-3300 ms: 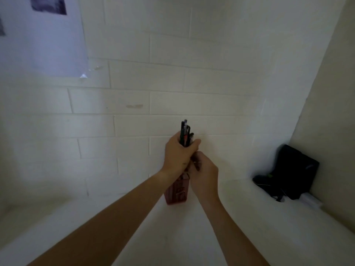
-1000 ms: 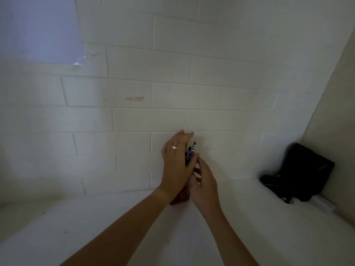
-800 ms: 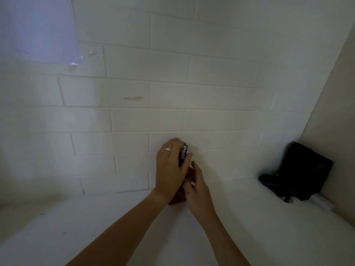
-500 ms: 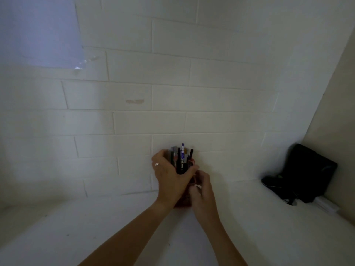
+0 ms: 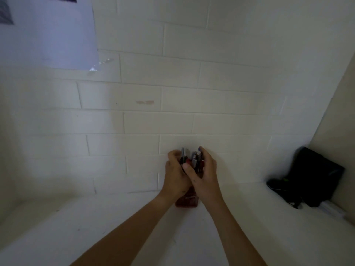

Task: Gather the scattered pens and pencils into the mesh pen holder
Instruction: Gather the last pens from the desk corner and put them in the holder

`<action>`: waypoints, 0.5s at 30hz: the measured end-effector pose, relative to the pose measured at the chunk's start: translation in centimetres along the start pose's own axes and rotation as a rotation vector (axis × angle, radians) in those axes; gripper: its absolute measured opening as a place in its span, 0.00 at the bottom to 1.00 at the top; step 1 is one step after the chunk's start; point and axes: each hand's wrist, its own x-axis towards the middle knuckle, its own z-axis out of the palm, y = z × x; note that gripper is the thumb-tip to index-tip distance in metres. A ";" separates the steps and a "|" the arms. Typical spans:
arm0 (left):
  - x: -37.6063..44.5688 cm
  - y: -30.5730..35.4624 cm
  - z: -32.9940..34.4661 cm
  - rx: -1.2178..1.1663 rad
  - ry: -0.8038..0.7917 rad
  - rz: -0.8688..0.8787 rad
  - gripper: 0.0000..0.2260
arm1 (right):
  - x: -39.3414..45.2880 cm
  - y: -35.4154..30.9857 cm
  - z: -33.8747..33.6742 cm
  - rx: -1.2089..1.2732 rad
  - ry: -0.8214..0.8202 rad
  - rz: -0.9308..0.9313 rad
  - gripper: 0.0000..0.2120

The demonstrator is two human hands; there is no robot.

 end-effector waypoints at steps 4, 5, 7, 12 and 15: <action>-0.2 -0.3 0.3 -0.039 0.019 0.015 0.19 | 0.2 0.7 0.3 -0.044 -0.041 0.023 0.36; -0.6 -0.1 0.4 -0.084 0.002 -0.014 0.23 | 0.1 0.7 0.2 -0.025 -0.026 0.040 0.34; -1.3 0.2 0.5 -0.194 -0.066 -0.046 0.29 | -0.2 0.9 -0.1 0.000 0.016 0.044 0.30; -1.2 -0.1 -0.3 -0.237 -0.133 -0.038 0.26 | -0.4 2.4 0.4 -0.071 0.025 0.007 0.31; -0.8 -0.1 -0.4 -0.263 -0.164 -0.069 0.25 | -0.3 2.6 0.6 0.007 0.002 0.078 0.37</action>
